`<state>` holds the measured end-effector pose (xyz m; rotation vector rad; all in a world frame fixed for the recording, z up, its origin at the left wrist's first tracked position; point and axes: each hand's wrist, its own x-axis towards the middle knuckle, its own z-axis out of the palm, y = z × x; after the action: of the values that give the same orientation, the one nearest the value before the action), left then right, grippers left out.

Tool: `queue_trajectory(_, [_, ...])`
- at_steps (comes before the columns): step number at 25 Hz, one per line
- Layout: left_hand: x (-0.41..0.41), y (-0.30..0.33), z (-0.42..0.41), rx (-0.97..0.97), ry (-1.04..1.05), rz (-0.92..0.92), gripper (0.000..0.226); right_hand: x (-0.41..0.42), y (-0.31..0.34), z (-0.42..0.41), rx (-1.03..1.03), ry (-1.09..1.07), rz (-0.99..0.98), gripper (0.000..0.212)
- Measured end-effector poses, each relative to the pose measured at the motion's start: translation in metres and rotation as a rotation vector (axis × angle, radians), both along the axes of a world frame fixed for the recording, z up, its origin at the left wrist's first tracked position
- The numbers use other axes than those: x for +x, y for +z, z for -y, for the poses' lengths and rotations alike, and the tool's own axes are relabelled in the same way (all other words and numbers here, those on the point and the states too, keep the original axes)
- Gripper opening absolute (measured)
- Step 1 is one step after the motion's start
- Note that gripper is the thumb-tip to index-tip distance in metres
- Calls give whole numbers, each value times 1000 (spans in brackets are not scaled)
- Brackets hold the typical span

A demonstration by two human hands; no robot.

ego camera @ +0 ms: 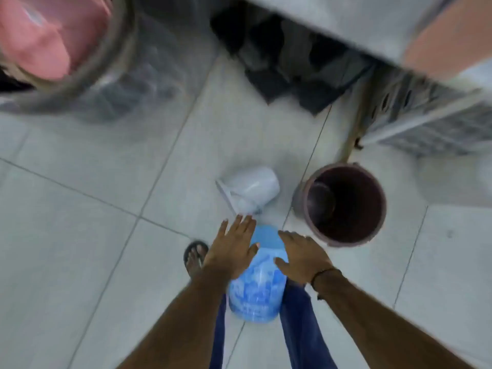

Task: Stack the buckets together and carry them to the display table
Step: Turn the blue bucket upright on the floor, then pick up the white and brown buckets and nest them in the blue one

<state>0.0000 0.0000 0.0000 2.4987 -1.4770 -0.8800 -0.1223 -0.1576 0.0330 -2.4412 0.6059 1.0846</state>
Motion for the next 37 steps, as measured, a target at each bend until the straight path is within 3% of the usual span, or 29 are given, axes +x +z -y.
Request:
queue_trajectory(3, [-38, -97, -9, 123, -196, -90, 55, -40, -95, -15, 10, 100, -93, 68])
queue_trajectory(7, [-48, -135, -17, 140, -290, -79, 41, -50, -142, -25, 59, -33, -31, 48])
queue_trajectory(9, [-43, -127, -22, 173, -327, -76, 29, -45, -139, -30, 90, -89, -29, 30])
queue_trajectory(12, [-47, -76, -37, 116, -405, -35, 19, -51, -100, -47, 99, -5, -53, 23])
queue_trajectory(15, [-73, 1, -62, 163, -547, 25, 26, -73, -36, -72, 89, 104, -55, 19])
queue_trajectory(18, [-126, 7, -88, 192, -578, -38, 30, -99, -16, -88, 71, 239, -96, 11])
queue_trajectory(24, [-240, -76, -99, 208, -447, 7, 27, -172, -92, -92, 33, 574, -145, 6])
queue_trajectory(28, [-285, -93, -101, 196, -360, -51, 20, -214, -111, -88, 50, 700, -119, 13])
queue_trajectory(30, [-285, -87, -98, 250, -218, -56, 14, -216, -104, -83, 14, 737, -74, 15])
queue_trajectory(32, [-273, -71, -96, 292, -69, -91, 21, -203, -83, -73, -18, 762, -20, 17])
queue_trajectory(37, [-199, -25, -69, 121, 356, -255, 39, -119, -30, -36, -143, 767, 100, 37])
